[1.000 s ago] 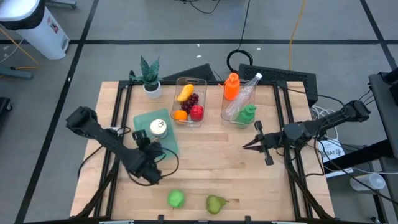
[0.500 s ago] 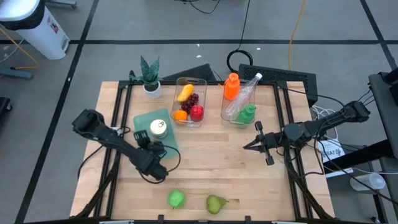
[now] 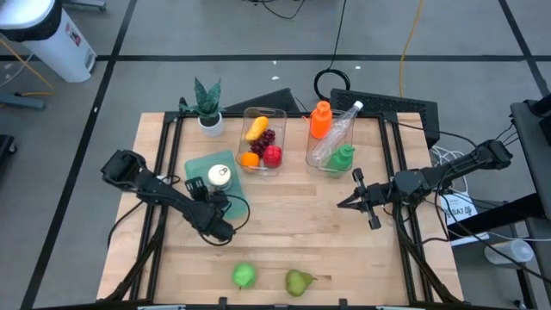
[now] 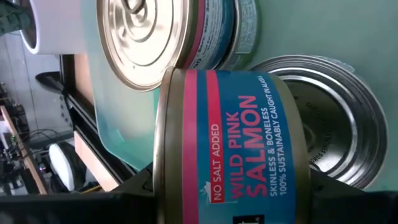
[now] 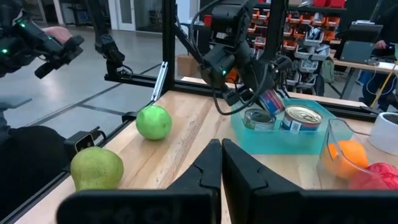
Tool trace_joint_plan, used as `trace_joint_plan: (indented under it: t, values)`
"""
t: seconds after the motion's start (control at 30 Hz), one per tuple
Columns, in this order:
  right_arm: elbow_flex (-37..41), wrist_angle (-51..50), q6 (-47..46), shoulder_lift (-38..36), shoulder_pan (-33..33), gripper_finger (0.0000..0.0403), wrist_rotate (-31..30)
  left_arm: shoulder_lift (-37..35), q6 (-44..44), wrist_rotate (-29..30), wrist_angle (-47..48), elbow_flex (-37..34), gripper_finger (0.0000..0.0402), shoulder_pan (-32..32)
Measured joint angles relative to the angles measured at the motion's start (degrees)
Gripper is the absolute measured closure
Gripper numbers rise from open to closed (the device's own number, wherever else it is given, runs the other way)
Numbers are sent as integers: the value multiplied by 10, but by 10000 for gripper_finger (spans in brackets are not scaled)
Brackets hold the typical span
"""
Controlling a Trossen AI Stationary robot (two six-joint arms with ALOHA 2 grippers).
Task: Pick & Place Food Item
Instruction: Put the blue and pink tuna can into the blue bin
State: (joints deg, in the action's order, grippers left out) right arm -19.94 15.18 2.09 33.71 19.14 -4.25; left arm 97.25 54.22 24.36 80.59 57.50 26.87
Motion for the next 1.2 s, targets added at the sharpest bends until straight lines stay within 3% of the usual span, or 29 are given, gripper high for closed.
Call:
trace_joint_plan:
  t: [0.3,0.5,0.7,0.83,1.2]
  values:
    - [0,0,-5,4,0,403,-1,0,8,12,-13,0,225,-3]
    - [0,0,-5,9,0,403,-1,-1,-22,-30,-55,1,220,-13]
    - [0,0,-6,10,0,403,-1,0,-21,-84,-79,0,77,-14]
    - [0,0,-6,10,0,403,-1,-2,-26,-100,-83,0,15,-12]
    - [0,0,-6,10,0,403,-1,-3,-27,-143,-86,2,66,-7]
